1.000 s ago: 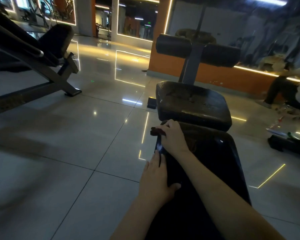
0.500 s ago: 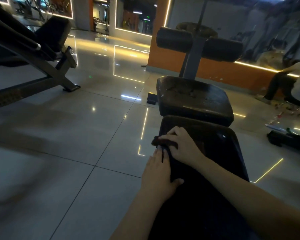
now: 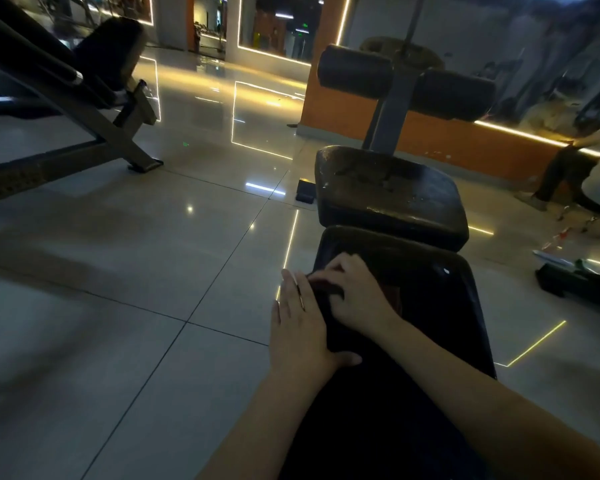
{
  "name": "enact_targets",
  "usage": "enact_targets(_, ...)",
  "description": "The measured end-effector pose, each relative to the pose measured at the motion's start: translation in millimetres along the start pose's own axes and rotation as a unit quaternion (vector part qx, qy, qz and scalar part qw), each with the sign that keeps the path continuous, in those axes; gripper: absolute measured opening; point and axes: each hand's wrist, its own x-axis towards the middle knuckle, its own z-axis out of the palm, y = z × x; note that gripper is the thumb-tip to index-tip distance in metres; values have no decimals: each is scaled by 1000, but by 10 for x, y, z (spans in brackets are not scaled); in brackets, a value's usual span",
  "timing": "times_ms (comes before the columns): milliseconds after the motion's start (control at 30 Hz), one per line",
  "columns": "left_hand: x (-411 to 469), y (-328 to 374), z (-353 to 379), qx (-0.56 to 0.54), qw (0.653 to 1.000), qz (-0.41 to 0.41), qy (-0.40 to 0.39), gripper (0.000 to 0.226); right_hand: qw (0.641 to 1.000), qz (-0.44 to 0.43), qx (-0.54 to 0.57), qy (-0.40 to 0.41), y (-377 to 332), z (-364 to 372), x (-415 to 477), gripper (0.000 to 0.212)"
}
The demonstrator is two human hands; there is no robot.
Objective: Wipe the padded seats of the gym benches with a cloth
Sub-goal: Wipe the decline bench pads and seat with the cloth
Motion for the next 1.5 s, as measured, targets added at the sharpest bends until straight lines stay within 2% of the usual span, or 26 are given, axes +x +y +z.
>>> enact_targets(67, -9, 2, 6, 20, 1000, -4, 23, 154, 998, -43, 22, -31, -34, 0, -202, 40)
enact_targets(133, -48, 19, 13, 28, 999, -9, 35, 152, 997, -52, 13, -48, -5, -1, -232, 40)
enact_targets(300, -79, 79, 6, 30, 999, -24, 17, 140, 996, 71, -34, 45, 173, -61, 323, 38)
enact_targets(433, -48, 65, 4, 26, 999, -39, -6, 142, 992, 102, -45, 57, 91, -37, 414, 35)
enact_targets(500, -55, 60, -4, 17, 999, -41, -11, 145, 997, 62, -26, 37, -12, -23, 180, 36)
enact_targets(600, -58, 14, 1, 28, 999, -34, 1, 149, 998, -43, 14, -48, -69, -31, -249, 44)
enact_targets(700, -61, -27, 16, 45, 999, -27, 4, 147, 992, -87, 26, -88, 12, -51, -347, 45)
enact_targets(767, -50, -12, -7, 56, 998, -1, 9, 142, 998, -41, 7, -37, 94, -47, -163, 42)
enact_targets(900, 23, 52, -8, 107, 989, 97, -44, 112, 985, 139, -48, 91, 191, -28, 365, 33)
enact_targets(1000, 83, 75, -18, 113, 987, 88, -76, 111, 976, 183, -51, 105, 145, -22, 501, 32)
enact_targets(1100, 26, 108, -41, 78, 995, 34, -60, 128, 989, 125, -46, 60, 139, -63, 361, 35)
enact_targets(1200, -24, 62, -96, 64, 996, 36, -46, 136, 998, 47, -47, 3, 58, -105, 67, 31)
enact_targets(1300, 2, -98, -215, 34, 992, 66, -103, 136, 997, -58, -18, -53, -58, -112, -245, 28)
enact_targets(1367, 17, -187, -316, -4, 988, 73, -136, 133, 993, -95, -9, -74, -26, -102, -275, 32)
enact_targets(1433, 18, -209, -399, -17, 987, 89, -129, 123, 996, -78, -32, -36, 70, -62, -85, 35)
enact_targets(1500, 19, -211, -417, -20, 991, 97, -93, 102, 998, 13, -47, 42, 152, -2, 212, 34)
